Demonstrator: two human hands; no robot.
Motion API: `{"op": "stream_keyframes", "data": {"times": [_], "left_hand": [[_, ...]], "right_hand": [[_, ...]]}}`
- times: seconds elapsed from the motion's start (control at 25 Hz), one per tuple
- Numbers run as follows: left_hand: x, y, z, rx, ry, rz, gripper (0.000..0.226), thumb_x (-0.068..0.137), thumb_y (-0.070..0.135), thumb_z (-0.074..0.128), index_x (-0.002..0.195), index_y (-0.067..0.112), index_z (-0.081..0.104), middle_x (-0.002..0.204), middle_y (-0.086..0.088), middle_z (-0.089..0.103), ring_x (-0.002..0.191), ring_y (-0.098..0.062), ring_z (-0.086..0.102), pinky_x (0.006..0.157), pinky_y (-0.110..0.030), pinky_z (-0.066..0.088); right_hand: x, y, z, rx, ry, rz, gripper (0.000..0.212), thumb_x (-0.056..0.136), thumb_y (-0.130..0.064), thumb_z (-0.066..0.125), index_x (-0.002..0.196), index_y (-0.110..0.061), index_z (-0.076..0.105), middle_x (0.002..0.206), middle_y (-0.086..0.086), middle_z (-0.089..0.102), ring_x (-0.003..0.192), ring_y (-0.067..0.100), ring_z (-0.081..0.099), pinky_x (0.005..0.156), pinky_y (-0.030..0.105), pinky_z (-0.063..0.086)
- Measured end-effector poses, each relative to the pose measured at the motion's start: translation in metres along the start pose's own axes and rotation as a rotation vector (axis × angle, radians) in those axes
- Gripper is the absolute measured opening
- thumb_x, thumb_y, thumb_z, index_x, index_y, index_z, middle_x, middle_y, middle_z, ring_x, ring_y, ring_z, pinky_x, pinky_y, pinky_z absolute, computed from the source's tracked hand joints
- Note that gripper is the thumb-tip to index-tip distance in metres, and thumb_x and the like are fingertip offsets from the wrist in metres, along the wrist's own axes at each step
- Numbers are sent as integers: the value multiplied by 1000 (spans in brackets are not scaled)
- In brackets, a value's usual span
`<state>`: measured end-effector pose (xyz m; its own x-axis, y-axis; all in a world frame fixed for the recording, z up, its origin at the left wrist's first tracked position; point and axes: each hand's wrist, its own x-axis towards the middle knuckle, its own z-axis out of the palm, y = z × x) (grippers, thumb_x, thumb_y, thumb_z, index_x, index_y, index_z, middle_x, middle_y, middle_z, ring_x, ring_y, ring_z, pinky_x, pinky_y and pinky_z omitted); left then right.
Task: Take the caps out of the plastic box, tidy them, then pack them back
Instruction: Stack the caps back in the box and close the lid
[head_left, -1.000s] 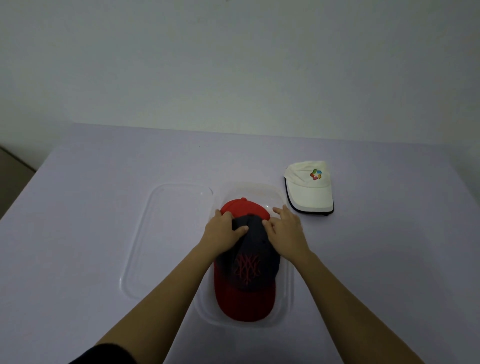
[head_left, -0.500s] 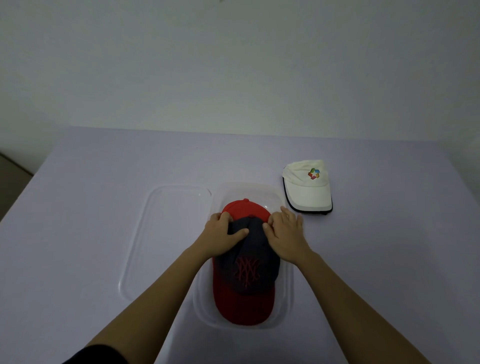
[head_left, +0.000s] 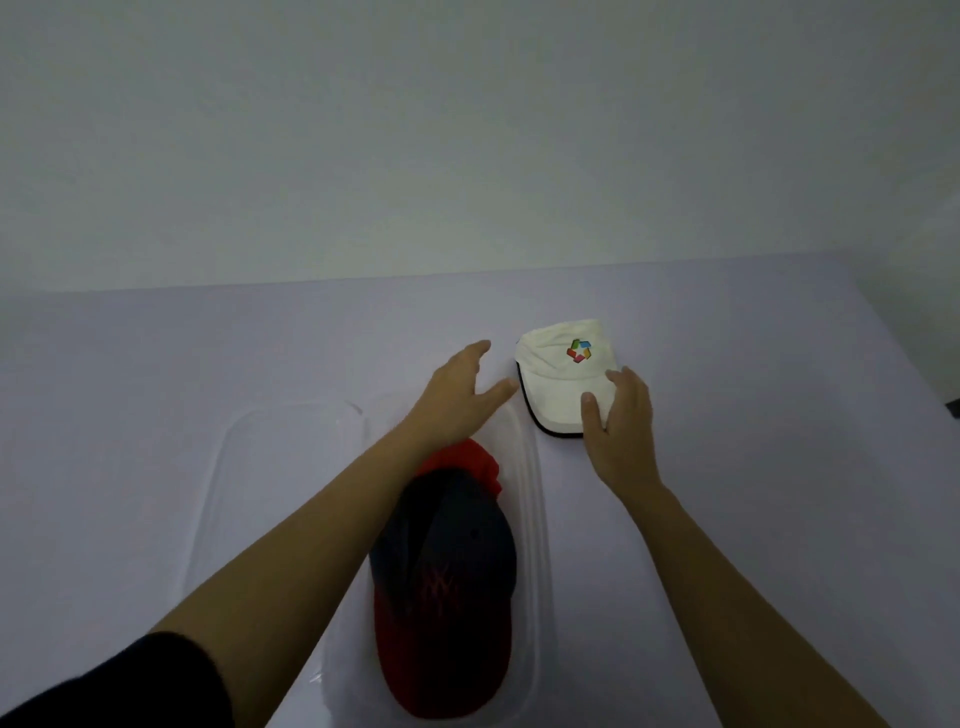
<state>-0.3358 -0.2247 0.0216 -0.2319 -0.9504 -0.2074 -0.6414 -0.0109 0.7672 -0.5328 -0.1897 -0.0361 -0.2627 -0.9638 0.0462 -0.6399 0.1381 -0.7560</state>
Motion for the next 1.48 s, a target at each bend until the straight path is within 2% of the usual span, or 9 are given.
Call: {"op": "stream_keyframes", "data": {"times": [0.28, 0.4, 0.64, 0.76, 0.92, 1.04, 1.24, 1.36, 1.48], "left_hand": [[115, 6, 29, -109, -190, -205, 79, 80, 42, 69, 144, 25, 26, 151, -7, 29, 133, -28, 36, 100, -41, 38], [141, 0, 49, -280, -366, -351, 68, 78, 38, 73, 135, 30, 37, 139, -3, 41, 124, -28, 43, 92, -49, 44], [155, -7, 65, -566, -348, -350, 26, 84, 22, 69, 104, 16, 54, 111, -6, 64, 101, -25, 61, 86, -43, 51], [149, 0, 57, -572, -390, -332, 31, 84, 23, 69, 111, 17, 55, 117, -3, 63, 107, -23, 60, 87, -45, 53], [128, 24, 27, -589, -294, -310, 51, 78, 21, 74, 119, 21, 43, 132, -8, 49, 118, -28, 50, 92, -53, 49], [98, 40, 0, -713, -227, -492, 76, 75, 28, 76, 137, 18, 32, 137, -11, 44, 121, -34, 48, 87, -67, 45], [36, 46, -47, -891, -292, -499, 51, 80, 29, 69, 125, 11, 53, 124, -10, 54, 118, -34, 49, 83, -70, 44], [9, 44, -77, -972, -198, -375, 27, 82, 21, 65, 108, 16, 62, 111, -6, 64, 107, -28, 56, 94, -55, 42], [-9, 41, -106, -981, -133, -202, 21, 81, 17, 63, 102, 19, 64, 100, 0, 69, 96, -21, 62, 82, -41, 50]], "right_hand": [[51, 52, -10, 413, -143, 697, 95, 78, -43, 69, 144, -9, 11, 147, 18, 30, 129, 31, 39, 106, 43, 37], [55, 63, 0, 480, -148, 708, 100, 72, -36, 77, 144, -14, 11, 133, 10, 43, 113, 23, 48, 102, 47, 43], [63, 76, 1, 878, -136, 774, 84, 69, -9, 78, 139, -11, 31, 128, 3, 49, 115, 25, 52, 89, 40, 52], [57, 69, -7, 1156, -264, 757, 63, 68, -9, 72, 127, -8, 52, 127, 13, 60, 115, 31, 56, 72, 32, 57], [45, 44, -18, 1362, -308, 586, 56, 79, -6, 62, 133, -9, 47, 132, 15, 56, 118, 32, 56, 78, 35, 56], [37, 4, -21, 1402, -301, 454, 55, 83, -6, 58, 136, -12, 44, 135, 13, 54, 120, 29, 56, 80, 33, 55], [9, -69, -14, 1413, -366, 260, 54, 85, -9, 54, 136, -18, 42, 133, 7, 56, 118, 23, 57, 80, 30, 55], [-5, -100, -6, 1335, -423, 200, 59, 83, -12, 59, 138, -16, 38, 139, 9, 51, 123, 24, 53, 85, 30, 54], [-9, -122, -4, 1227, -495, 146, 79, 71, -23, 74, 139, -20, 33, 139, 4, 49, 123, 20, 53, 89, 31, 52]]}}
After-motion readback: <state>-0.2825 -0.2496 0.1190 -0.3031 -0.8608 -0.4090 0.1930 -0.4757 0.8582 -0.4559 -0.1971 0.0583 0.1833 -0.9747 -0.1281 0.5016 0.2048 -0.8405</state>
